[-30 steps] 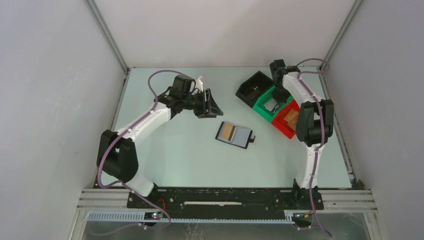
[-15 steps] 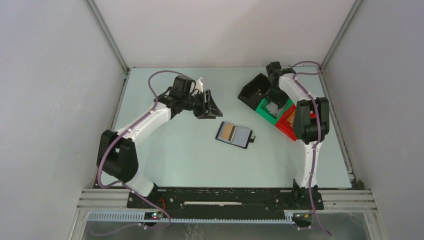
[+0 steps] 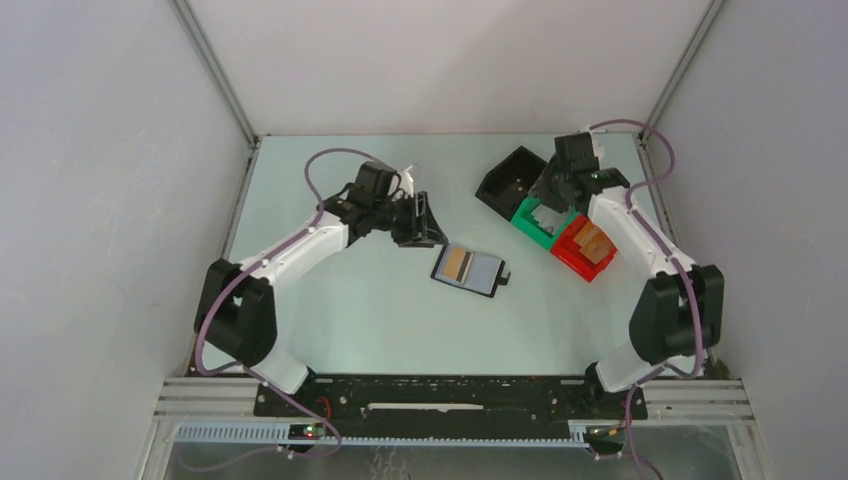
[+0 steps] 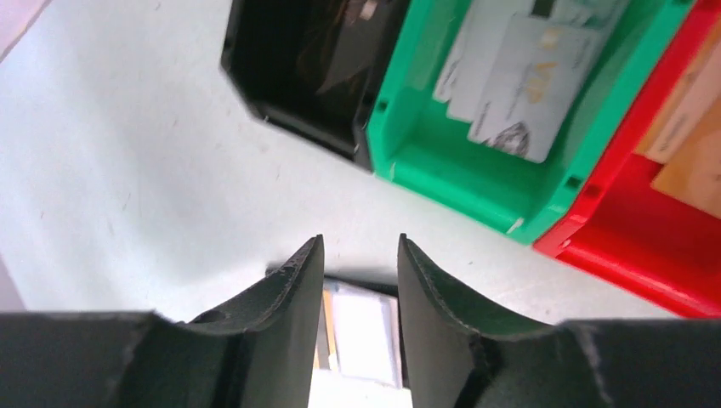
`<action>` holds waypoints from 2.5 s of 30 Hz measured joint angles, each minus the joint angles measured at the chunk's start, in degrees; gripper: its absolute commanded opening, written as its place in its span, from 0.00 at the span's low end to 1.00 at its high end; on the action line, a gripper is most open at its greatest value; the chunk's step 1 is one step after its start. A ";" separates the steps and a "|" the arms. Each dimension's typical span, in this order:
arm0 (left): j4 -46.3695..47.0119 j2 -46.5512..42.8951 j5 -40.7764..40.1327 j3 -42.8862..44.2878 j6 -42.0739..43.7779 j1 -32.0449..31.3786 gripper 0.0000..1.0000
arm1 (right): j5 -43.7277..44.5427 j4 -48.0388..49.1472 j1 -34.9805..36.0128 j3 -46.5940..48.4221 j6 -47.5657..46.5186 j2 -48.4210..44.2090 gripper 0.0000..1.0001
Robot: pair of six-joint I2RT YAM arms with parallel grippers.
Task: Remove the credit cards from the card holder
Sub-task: Remove the credit card from the card holder.
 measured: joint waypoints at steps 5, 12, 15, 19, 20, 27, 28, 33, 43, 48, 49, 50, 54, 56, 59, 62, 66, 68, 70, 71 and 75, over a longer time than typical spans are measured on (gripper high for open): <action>-0.42 3.76 -4.96 0.33 1.90 -3.76 0.50 | -4.85 6.80 4.59 -12.46 -1.73 -6.32 0.32; -2.86 11.13 -9.33 4.24 4.17 -6.80 0.47 | -10.71 12.26 13.62 -24.74 -0.28 -7.50 0.11; -3.13 13.40 -9.97 5.97 4.13 -7.02 0.47 | -11.67 14.43 15.98 -25.55 1.42 -6.43 0.11; -3.21 15.58 -10.47 6.91 3.98 -7.02 0.47 | -11.85 18.08 16.96 -25.55 3.43 -2.80 0.11; -3.26 16.00 -10.62 6.95 3.96 -6.99 0.47 | -11.67 18.53 16.98 -25.55 3.82 -1.73 0.11; -3.30 17.88 -10.82 6.97 3.19 -6.97 0.48 | -8.35 17.42 17.14 -25.57 5.42 4.37 0.11; -3.30 18.14 -10.82 6.97 3.06 -6.97 0.48 | -7.91 17.33 17.22 -25.62 5.64 4.83 0.11; -3.30 18.84 -10.71 6.97 3.08 -6.97 0.46 | -6.14 17.20 17.46 -25.62 7.08 5.09 0.11; -3.28 20.48 -10.40 8.13 3.13 -6.97 0.41 | -4.20 16.94 18.03 -25.62 7.63 4.98 0.11; -3.26 22.25 -10.71 9.05 3.13 -6.97 0.41 | -4.07 17.09 18.10 -25.73 7.10 4.85 0.12; -3.32 22.40 -10.95 9.05 3.13 -6.97 0.44 | -4.09 17.27 18.10 -25.86 6.97 4.74 0.12; -3.37 22.47 -11.34 9.07 3.19 -6.97 0.45 | -4.07 17.51 18.10 -26.08 6.91 4.52 0.13; -4.74 22.62 -13.46 10.34 3.89 -6.97 0.47 | -3.17 17.70 18.14 -27.19 6.23 2.99 0.17; -5.27 22.69 -14.95 11.34 4.66 -6.97 0.45 | -2.84 17.38 18.16 -28.04 5.99 1.90 0.18; -5.55 22.88 -16.22 12.11 5.25 -6.97 0.43 | -3.10 17.07 18.23 -29.24 5.92 0.22 0.21; -5.73 23.54 -16.39 12.11 5.64 -6.97 0.43 | -4.31 17.64 18.25 -29.51 6.14 -1.44 0.24; -5.88 24.81 -16.35 12.11 5.70 -6.97 0.41 | -7.04 20.85 18.25 -29.51 7.37 -2.71 0.28; -5.86 25.14 -16.33 12.11 5.73 -6.99 0.37 | -8.39 22.38 18.25 -29.51 8.17 -2.71 0.28; -5.84 25.14 -16.31 12.11 5.77 -6.99 0.33 | -9.81 23.76 18.25 -29.51 9.27 -2.71 0.28; -5.84 25.14 -16.33 12.11 5.75 -7.02 0.32 | -10.54 24.55 18.25 -29.51 9.86 -2.64 0.28; -5.75 25.62 -15.82 12.11 6.12 -7.02 0.23 | -12.96 27.69 18.25 -29.51 12.37 -1.29 0.28</action>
